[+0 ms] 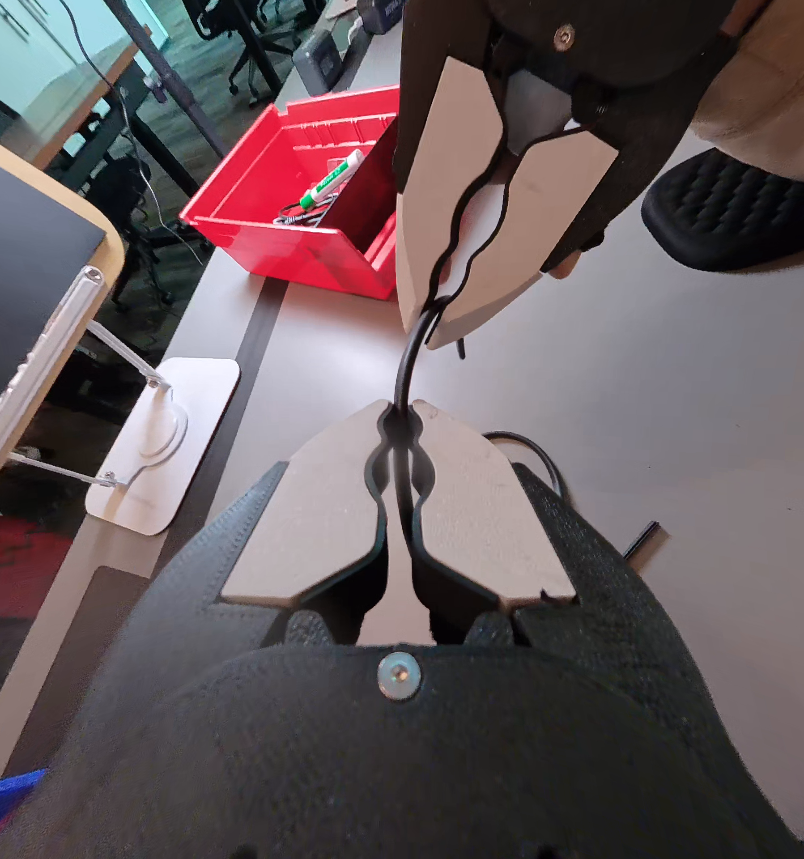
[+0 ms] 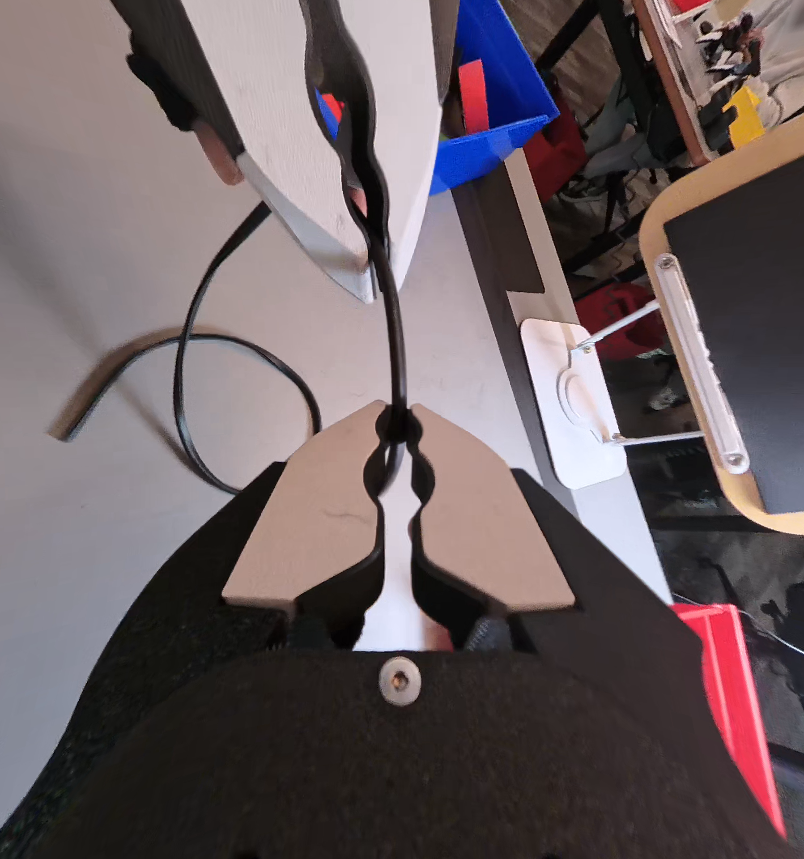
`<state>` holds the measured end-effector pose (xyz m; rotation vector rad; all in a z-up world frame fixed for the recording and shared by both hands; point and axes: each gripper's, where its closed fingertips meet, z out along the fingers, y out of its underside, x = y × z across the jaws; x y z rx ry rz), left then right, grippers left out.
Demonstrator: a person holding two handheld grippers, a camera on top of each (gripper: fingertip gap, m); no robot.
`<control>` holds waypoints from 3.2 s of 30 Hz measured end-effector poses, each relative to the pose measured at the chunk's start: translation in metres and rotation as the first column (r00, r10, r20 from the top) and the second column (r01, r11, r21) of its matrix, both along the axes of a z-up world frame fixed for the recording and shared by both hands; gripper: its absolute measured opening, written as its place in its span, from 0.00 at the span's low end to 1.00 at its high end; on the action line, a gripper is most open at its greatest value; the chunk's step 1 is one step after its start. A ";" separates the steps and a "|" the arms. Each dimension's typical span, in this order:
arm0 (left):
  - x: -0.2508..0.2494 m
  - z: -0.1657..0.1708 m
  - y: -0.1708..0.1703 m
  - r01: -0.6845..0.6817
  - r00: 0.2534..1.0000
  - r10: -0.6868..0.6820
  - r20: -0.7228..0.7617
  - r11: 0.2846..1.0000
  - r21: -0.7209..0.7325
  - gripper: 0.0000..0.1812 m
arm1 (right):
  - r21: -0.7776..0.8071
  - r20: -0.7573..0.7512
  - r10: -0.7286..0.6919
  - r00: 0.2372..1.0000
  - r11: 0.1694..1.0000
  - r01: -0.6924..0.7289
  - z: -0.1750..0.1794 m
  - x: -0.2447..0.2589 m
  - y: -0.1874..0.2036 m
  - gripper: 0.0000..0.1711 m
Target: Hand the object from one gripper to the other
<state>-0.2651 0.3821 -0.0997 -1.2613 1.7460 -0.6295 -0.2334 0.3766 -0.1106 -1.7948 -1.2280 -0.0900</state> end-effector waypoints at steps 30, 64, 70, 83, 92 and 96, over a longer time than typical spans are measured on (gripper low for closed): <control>0.011 0.006 -0.007 0.012 0.999 -0.014 0.049 0.999 0.038 0.04 | 0.056 -0.030 0.000 1.000 0.998 0.002 0.011 -0.006 0.001 0.03; 0.006 0.013 -0.008 0.042 0.996 -0.044 0.080 0.999 0.034 0.04 | 0.190 -0.062 0.124 0.990 0.975 -0.111 0.037 -0.015 -0.008 0.09; 0.007 -0.002 -0.010 0.062 0.998 -0.062 0.001 0.998 0.021 0.04 | 0.182 -0.072 0.183 0.980 0.969 -0.168 0.029 -0.025 -0.008 0.06; 0.010 -0.086 0.035 -0.075 0.967 0.071 -0.243 0.997 -0.009 0.16 | -0.575 0.110 0.139 0.984 0.817 -0.051 -0.131 0.028 -0.020 0.03; -0.029 -0.123 0.032 -0.101 0.882 0.002 -0.470 0.978 -0.185 0.16 | -0.740 -0.041 0.181 0.983 0.655 -0.151 -0.123 0.035 -0.056 0.16; -0.043 -0.128 0.009 -0.086 0.828 -0.086 -0.554 0.957 -0.278 0.21 | -0.587 -0.019 0.026 1.000 0.809 -0.032 -0.123 0.045 -0.007 0.25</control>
